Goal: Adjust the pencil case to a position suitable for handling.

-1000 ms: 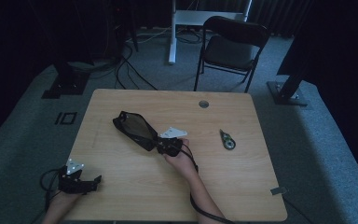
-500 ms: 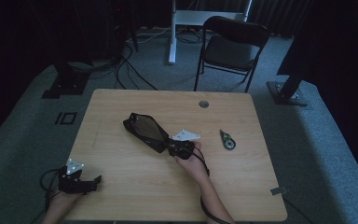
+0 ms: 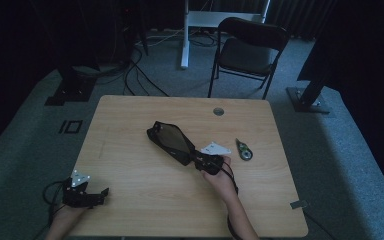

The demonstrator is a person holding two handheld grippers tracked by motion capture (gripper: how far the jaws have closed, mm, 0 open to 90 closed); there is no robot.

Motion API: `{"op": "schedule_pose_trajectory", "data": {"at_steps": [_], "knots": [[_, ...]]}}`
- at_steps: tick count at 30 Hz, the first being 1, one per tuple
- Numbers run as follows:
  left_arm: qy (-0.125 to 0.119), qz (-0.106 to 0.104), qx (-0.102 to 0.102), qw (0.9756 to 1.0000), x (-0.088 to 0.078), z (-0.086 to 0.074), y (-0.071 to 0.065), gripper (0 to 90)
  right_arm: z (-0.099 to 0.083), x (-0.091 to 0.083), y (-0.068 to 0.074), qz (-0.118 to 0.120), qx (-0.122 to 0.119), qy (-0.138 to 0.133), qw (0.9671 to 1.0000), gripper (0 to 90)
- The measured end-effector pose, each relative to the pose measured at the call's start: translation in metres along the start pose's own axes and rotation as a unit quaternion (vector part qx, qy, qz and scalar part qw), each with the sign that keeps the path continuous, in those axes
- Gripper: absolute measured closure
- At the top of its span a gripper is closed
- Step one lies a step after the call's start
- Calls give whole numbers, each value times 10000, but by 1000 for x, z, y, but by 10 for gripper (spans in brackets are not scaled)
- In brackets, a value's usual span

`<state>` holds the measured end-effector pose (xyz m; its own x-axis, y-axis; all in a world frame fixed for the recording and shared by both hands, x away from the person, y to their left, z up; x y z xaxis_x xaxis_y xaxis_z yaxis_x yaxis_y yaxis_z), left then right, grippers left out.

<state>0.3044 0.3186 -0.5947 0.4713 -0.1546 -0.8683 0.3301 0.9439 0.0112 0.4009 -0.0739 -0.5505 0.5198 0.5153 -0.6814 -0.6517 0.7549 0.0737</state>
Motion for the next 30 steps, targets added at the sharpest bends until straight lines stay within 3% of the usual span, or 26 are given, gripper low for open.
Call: {"op": "schedule_pose_trajectory", "data": {"at_steps": [16,30], "knots": [[1,1,2,10000,0,0,0,0,-25,-36,-32,-346,298,-161,9988,728],[8,5,10,10000,0,0,0,0,-48,-67,-51,-645,511,-218,9964,728]]}}
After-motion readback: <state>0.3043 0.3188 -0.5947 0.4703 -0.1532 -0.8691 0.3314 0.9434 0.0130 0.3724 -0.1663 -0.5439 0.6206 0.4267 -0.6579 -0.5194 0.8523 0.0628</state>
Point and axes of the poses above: each handheld gripper's, and its own axes: x roughly forward along the jaws, z roughly out of its top, y roughly to its left, the point moved 6 cm from there along x, roughly forward along the jaws, and after that the axes turned 14 degrees about y, right-handed, at the moved point
